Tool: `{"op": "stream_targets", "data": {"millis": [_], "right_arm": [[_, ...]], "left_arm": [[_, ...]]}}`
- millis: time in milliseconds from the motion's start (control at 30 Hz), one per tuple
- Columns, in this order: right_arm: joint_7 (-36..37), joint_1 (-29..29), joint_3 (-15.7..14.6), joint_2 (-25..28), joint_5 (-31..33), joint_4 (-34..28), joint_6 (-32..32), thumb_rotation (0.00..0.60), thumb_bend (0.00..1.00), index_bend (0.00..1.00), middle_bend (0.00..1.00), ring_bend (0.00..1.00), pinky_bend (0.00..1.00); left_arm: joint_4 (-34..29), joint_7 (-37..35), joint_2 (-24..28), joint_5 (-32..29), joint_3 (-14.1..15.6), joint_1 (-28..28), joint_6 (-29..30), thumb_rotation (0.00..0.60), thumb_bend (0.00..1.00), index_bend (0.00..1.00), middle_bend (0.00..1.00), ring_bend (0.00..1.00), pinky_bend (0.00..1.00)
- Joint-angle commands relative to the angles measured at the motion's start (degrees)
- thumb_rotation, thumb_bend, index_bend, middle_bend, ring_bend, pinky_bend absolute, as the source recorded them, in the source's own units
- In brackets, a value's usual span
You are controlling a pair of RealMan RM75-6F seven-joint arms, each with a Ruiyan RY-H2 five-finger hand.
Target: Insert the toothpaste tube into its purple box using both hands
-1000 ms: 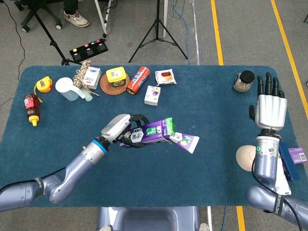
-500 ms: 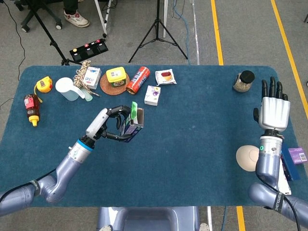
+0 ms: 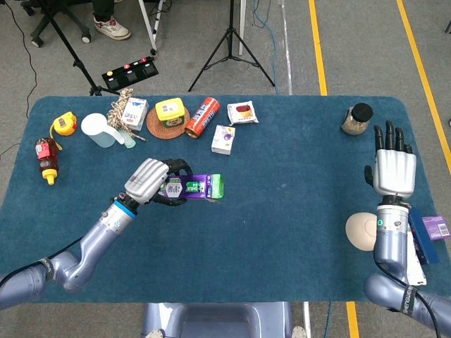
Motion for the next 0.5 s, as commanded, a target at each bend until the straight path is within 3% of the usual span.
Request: {"op": "stream_targets", "data": {"millis": [33, 167, 367, 467, 500], "right_arm": [[0.95, -0.38, -0.96, 0.02, -1.23, 0.93, -0.59, 0.6, 0.39, 0.02, 0.01, 0.04, 0.27], [3.29, -0.88, -2.51, -0.45, -3.64, 3.43, -1.75, 0.6, 0.39, 0.02, 0.01, 0.04, 0.27], [6.81, -1.68, -4.49, -1.43, -6.14, 7.81, -4.01, 0.6, 0.35, 0.02, 0.01, 0.04, 0.27], [7.74, -1.93, -4.69, -1.71, -6.61, 8.8, -4.37, 0.6, 0.31, 0.02, 0.01, 0.04, 0.27], [7.94, -2.0, -4.72, -1.76, -6.69, 8.99, -4.44, 0.6, 0.3, 0.02, 0.01, 0.04, 0.27]], "left_arm": [[0.46, 18.32, 0.12, -9.43, 1.28, -2.31, -4.78, 0.6, 0.26, 0.5, 0.39, 0.44, 0.64], [2.59, 25.63, -1.8, -13.7, 2.33, -2.96, -5.23, 0.6, 0.26, 0.5, 0.39, 0.44, 0.62], [5.62, 28.29, -4.48, -17.74, 2.91, -3.56, -6.43, 0.6, 0.26, 0.5, 0.39, 0.41, 0.57], [6.08, 28.18, -5.02, -18.14, 2.98, -3.71, -6.63, 0.6, 0.23, 0.42, 0.29, 0.26, 0.47], [6.12, 28.19, -5.08, -18.3, 3.04, -3.75, -6.81, 0.6, 0.21, 0.32, 0.2, 0.19, 0.42]]}}
